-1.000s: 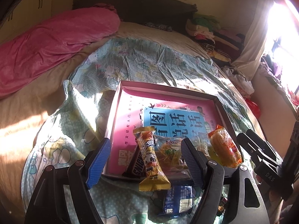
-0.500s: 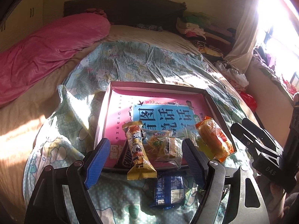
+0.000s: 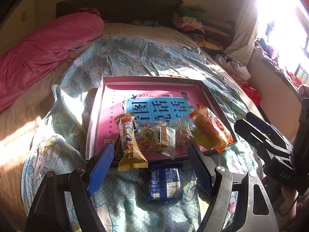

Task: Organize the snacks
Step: 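Move both open tools back from the tray toward the blue and green packets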

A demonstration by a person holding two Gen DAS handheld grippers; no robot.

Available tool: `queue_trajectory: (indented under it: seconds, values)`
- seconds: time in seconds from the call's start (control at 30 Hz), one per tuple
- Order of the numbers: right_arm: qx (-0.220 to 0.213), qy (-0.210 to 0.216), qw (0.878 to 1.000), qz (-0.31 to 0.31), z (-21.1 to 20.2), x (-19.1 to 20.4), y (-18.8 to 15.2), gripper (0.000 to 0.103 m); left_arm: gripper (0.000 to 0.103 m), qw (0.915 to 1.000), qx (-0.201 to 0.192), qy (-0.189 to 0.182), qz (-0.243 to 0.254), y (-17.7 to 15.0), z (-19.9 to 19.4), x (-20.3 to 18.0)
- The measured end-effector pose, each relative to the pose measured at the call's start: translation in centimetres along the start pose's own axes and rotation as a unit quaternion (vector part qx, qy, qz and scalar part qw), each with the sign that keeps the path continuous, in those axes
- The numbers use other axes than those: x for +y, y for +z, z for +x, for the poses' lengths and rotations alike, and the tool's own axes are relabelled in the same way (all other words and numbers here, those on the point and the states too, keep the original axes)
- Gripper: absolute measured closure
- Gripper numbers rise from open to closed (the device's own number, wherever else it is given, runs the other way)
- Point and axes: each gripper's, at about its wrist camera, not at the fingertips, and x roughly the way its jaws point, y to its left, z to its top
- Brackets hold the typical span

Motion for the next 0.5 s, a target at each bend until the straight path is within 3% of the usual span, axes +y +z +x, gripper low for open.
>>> queue_trajectory:
  seconds: [0.5]
  values:
    - [0.025,-0.033,0.998,0.038,-1.2,-1.7,-1.0,0.013,0.023,0.9993,0.034,-0.009,0.01,-2.0,0.4,-0.9]
